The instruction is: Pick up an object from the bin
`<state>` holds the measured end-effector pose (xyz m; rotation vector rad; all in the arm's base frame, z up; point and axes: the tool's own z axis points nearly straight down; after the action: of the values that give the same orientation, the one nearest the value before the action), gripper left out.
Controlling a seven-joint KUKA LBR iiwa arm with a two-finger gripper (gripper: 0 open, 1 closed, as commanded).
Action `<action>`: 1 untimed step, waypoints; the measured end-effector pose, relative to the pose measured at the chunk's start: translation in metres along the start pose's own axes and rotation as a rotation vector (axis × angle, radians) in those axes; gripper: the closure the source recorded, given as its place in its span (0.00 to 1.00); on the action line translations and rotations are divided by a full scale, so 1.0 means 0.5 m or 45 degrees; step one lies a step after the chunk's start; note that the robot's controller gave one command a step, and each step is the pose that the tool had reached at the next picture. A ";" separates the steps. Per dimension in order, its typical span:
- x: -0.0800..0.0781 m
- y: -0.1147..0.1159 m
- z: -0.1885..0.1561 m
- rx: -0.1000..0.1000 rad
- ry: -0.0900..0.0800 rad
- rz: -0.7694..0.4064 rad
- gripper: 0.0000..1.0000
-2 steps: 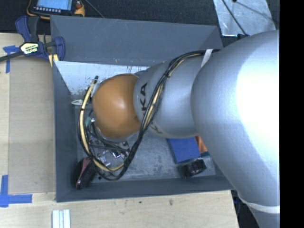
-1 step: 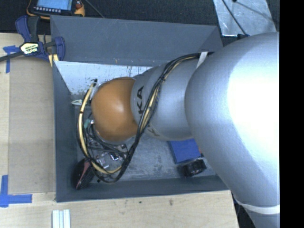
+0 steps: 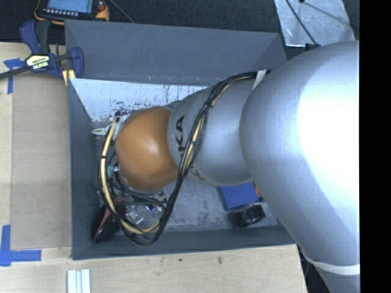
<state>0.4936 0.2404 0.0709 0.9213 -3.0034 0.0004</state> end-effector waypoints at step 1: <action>0.002 0.007 0.002 0.003 0.005 0.244 1.00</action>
Offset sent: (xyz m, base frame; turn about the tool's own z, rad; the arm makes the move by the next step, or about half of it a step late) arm 0.0000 0.0000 0.0000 0.0000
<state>0.4907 0.2428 0.0697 0.6291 -3.0750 0.0054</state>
